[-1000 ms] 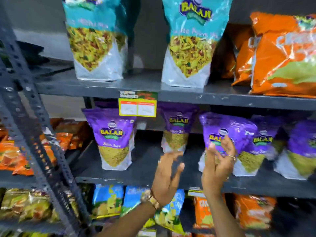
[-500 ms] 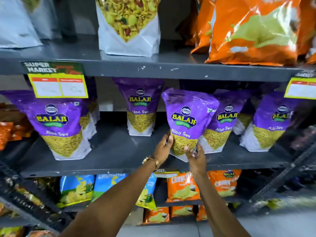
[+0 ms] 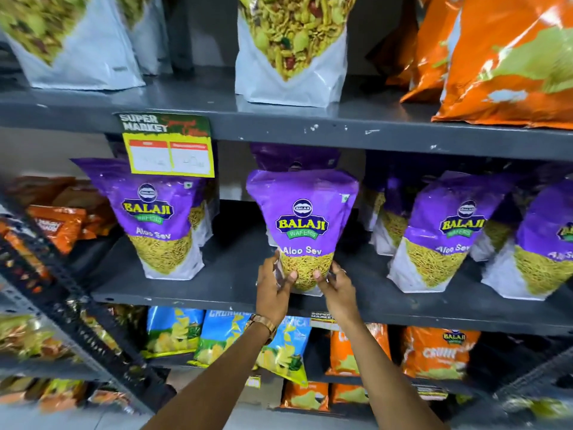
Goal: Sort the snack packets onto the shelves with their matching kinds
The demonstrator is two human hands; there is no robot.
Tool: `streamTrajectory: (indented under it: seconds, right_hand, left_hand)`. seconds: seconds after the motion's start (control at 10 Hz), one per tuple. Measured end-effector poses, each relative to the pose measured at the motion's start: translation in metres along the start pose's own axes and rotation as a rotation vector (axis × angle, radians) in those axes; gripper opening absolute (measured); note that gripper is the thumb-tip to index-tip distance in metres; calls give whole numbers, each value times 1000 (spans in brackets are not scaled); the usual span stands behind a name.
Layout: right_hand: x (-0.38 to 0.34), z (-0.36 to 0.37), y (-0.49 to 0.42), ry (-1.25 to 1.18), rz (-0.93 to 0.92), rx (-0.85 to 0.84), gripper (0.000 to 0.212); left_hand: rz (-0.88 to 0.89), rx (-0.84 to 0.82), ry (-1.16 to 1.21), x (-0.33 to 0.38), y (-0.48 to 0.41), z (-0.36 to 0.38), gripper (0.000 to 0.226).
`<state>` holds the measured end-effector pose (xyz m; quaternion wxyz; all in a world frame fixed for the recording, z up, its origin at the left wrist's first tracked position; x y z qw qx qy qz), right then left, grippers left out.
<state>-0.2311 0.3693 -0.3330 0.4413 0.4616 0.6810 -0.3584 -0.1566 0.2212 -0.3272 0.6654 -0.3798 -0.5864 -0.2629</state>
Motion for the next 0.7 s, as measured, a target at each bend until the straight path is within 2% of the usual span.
streamTrajectory:
  seconds: [0.1, 0.2, 0.4, 0.6, 0.7]
  right_hand:
    - [-8, 13, -5, -4, -17, -26, 61]
    - [-8, 15, -8, -12, -24, -39, 63]
    - [-8, 12, -10, -4, 18, -25, 43]
    - [-11, 13, -9, 45, 78, -51, 62]
    - [-17, 7, -10, 71, 85, -25, 69]
  left_hand:
    - [-52, 0, 24, -6, -6, -17, 66]
    - [-59, -9, -31, -8, -11, -22, 65]
    - [-61, -41, -95, -6, -17, -16, 42]
    - [-73, -114, -141, 8, -21, -12, 44]
    - [-60, -151, -152, 16, -20, -13, 55]
Point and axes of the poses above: each hand's wrist, its own y-axis away from the middle knuckle, its own z-axis out of the palm, x = y × z, the point moved 9 cm from there along -y, towards the middle knuckle, and after that the axes turned 8 degrees about y, right-handed, at the moved point
